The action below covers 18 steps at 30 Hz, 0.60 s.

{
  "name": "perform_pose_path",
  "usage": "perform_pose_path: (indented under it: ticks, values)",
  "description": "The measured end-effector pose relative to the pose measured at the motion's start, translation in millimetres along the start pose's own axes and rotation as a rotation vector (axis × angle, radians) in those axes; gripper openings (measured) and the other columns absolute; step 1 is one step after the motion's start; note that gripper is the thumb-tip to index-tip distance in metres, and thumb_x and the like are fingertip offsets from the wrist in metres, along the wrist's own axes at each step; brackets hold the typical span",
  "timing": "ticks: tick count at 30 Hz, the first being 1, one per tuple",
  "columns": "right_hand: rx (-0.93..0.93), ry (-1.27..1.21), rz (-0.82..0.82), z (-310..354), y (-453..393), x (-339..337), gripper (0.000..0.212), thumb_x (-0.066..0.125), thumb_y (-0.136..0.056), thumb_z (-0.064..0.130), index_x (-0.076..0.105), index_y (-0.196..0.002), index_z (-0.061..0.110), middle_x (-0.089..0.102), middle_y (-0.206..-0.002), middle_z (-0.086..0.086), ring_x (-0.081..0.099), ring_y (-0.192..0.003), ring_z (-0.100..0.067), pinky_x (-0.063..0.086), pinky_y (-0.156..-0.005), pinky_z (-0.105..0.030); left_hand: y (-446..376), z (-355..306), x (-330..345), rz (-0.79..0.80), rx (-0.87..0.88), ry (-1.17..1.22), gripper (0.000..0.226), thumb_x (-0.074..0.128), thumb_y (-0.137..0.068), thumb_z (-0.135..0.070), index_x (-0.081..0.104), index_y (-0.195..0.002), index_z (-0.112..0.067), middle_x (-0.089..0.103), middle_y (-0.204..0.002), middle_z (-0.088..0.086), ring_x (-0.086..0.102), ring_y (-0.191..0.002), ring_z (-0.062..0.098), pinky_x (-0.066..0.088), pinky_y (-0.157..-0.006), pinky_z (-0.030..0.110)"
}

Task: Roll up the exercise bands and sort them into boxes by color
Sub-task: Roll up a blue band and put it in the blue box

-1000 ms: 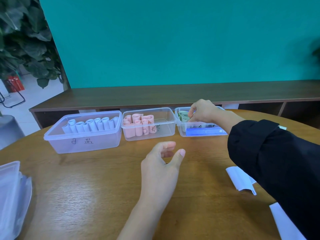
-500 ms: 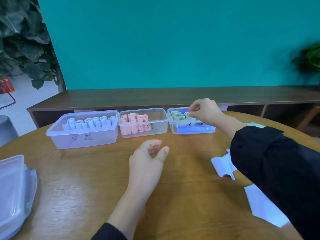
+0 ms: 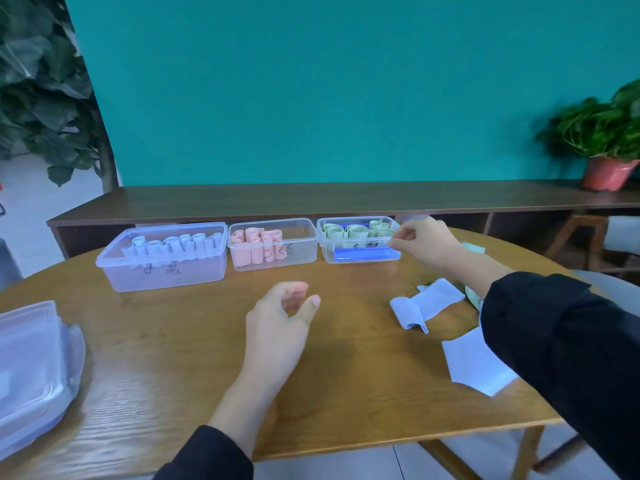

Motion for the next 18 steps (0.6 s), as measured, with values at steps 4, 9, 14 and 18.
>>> perform_pose_path:
  ticks: [4,9,14,18]
  values:
    - [-0.024,-0.015,0.019,11,-28,14,0.019,0.067,-0.093,0.029,0.075,-0.089,0.013,0.074,-0.089,-0.001,0.065,-0.087,-0.021,0.047,-0.067,-0.028,-15,-1,1,-0.001,-0.014,0.043,0.019,0.078,-0.088,-0.027,0.073,-0.106,-0.027,0.073,-0.097,-0.019,0.063,-0.089,-0.013,0.041,-0.076,-0.001]
    - [-0.049,0.011,0.060,16,-75,34,0.018,0.062,-0.095,0.026,0.077,-0.095,0.015,0.074,-0.093,-0.002,0.067,-0.083,-0.021,0.050,-0.060,-0.024,-37,-2,5,-0.001,-0.019,0.087,0.016,0.079,-0.087,-0.026,0.073,-0.101,-0.030,0.073,-0.096,-0.020,0.063,-0.088,-0.014,0.042,-0.075,0.000]
    - [-0.049,0.048,0.206,10,-118,52,0.010,0.070,-0.093,0.024,0.079,-0.094,0.019,0.071,-0.094,0.004,0.062,-0.076,-0.012,0.047,-0.060,-0.021,-55,-1,15,0.011,-0.029,0.126,0.014,0.080,-0.086,-0.028,0.074,-0.098,-0.032,0.074,-0.092,-0.022,0.066,-0.091,-0.008,0.046,-0.083,0.015]
    - [-0.071,0.117,0.375,6,-137,68,0.009,0.077,-0.086,0.021,0.080,-0.081,0.027,0.074,-0.082,0.012,0.066,-0.079,-0.014,0.056,-0.074,-0.031,-60,-1,20,0.022,-0.043,0.153,0.016,0.079,-0.086,-0.029,0.074,-0.101,-0.031,0.074,-0.095,-0.023,0.066,-0.094,-0.006,0.049,-0.086,0.018]
Point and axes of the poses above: each hand's wrist, its own y-axis away from the middle knuckle, its own x-axis out of the palm, z = x × y, the point moved 4 cm from there along -y, towards the middle knuckle
